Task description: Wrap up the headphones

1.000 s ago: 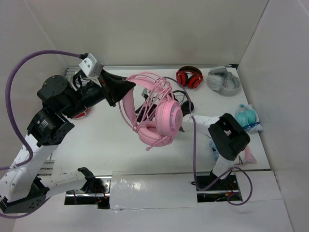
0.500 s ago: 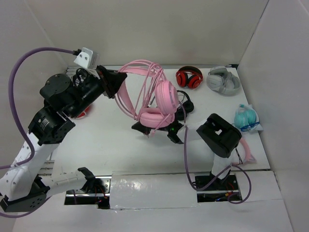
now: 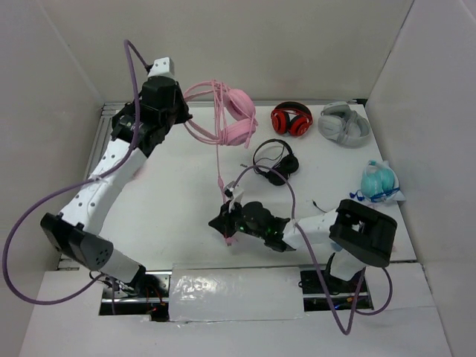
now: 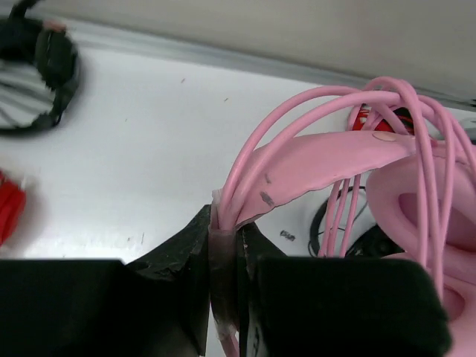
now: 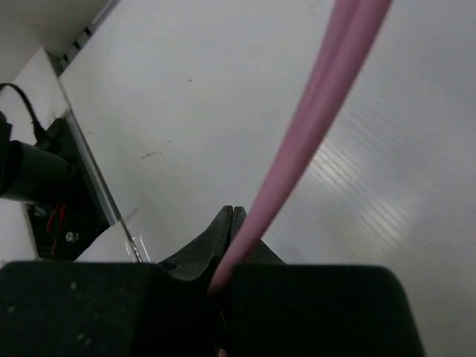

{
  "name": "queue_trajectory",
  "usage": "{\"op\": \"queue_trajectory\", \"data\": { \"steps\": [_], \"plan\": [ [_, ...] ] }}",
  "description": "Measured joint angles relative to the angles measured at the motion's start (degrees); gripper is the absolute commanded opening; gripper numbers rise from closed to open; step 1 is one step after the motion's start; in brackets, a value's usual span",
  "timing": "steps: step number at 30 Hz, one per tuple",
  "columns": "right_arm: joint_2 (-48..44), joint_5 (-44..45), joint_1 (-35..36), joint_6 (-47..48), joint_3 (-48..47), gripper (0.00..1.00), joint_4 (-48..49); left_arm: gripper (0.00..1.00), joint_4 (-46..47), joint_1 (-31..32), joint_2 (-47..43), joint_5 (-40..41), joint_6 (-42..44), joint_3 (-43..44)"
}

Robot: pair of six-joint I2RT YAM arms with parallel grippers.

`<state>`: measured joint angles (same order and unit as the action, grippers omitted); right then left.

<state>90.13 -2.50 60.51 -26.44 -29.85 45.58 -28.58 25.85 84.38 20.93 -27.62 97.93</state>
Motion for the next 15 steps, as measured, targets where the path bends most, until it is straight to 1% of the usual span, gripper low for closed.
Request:
{"op": "queue_trajectory", "data": {
  "steps": [2, 3, 4, 6, 10, 12, 14, 15],
  "plan": [
    [-1.9, 6.2, 3.4, -1.2, -0.3, 0.00, -5.2, 0.00, -2.5, -2.3, 2.4, 0.3, -2.7, 0.0],
    [-2.2, 10.2, 4.0, -2.3, -0.3, 0.00, -8.9, 0.00, -3.6, -3.0, 3.0, 0.4, -3.4, 0.0],
    [-3.5, 12.2, 5.5, -2.6, -0.9, 0.00, -11.0, 0.00, -4.7, -3.6, 3.6, 0.5, -4.2, 0.0],
    [-4.5, 20.7, 7.6, -4.4, -3.5, 0.00, -20.5, 0.00, -5.4, -4.3, 3.9, 0.9, -5.4, -1.0],
    [-5.6, 34.0, 10.3, -5.6, -9.8, 0.00, -36.3, 0.00, -3.6, -5.2, 3.7, 1.4, -7.3, -5.1],
    [-6.8, 38.7, 11.1, -3.5, -12.2, 0.00, -41.4, 0.00, -3.4, -5.3, 3.7, 2.0, -8.7, -7.6],
    [-9.0, 39.8, 11.2, 1.6, -12.6, 0.00, -42.5, 0.00, -2.9, -4.9, 3.0, 3.4, -10.4, -11.5],
    [-10.4, 39.0, 10.8, 4.5, -12.6, 0.00, -42.9, 0.00, -2.1, -4.7, 2.1, 4.0, -11.2, -14.8]
  ]
}}
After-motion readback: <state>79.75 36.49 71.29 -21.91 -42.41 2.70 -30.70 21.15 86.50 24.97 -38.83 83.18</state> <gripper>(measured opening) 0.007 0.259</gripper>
